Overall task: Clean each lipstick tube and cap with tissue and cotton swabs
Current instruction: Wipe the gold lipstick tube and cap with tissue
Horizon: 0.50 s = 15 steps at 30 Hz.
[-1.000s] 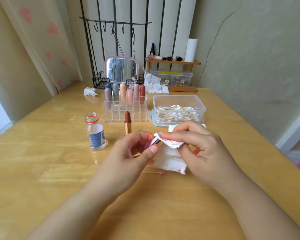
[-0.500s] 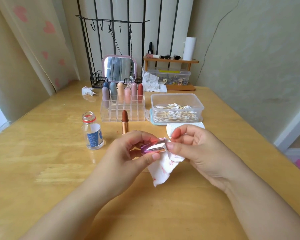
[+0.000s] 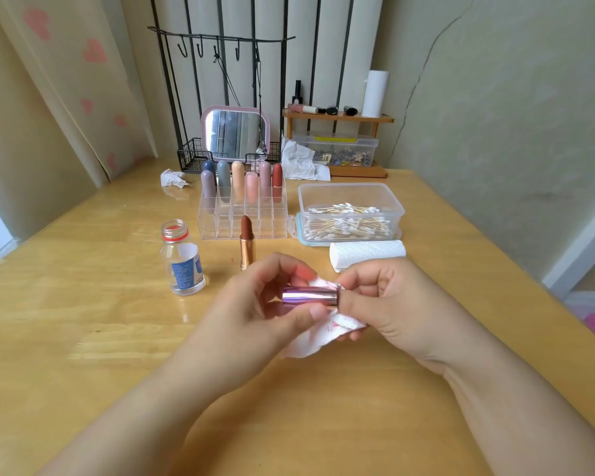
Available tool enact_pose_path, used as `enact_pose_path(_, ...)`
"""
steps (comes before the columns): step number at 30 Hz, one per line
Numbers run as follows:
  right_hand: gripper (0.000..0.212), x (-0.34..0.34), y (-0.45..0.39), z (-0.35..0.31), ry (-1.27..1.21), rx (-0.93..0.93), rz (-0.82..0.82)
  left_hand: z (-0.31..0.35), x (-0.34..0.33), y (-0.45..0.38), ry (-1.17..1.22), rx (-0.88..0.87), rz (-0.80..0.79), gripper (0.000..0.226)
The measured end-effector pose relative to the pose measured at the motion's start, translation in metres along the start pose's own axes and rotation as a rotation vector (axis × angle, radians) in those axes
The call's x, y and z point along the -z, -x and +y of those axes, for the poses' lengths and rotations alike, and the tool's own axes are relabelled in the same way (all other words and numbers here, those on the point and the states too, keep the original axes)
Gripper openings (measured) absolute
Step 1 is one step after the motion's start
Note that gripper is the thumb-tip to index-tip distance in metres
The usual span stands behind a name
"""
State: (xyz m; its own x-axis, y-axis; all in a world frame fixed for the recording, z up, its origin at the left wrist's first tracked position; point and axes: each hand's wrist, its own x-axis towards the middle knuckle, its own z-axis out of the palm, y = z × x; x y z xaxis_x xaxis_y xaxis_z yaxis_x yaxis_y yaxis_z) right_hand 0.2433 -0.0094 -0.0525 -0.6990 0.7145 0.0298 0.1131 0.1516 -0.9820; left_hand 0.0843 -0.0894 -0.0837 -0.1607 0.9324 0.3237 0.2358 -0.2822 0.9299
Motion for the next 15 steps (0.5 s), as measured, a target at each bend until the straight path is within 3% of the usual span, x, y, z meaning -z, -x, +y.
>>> enact_pose_path(5,0.015,-0.0047,0.0005,-0.0022,0.077,0.075,0.053,0.003,0.0008,-0.0016,0.042,0.171,-0.029,0.043)
enact_pose_path(11,0.021,-0.0038,-0.0005,-0.0019,-0.035,0.03,0.078,0.0056,-0.0001,-0.0014,0.251,0.019,-0.003,0.017)
enact_pose_path(15,0.022,-0.001,-0.0009,-0.0016,-0.007,0.046,0.076,0.0045,-0.0036,-0.0008,0.234,0.084,0.03,0.021)
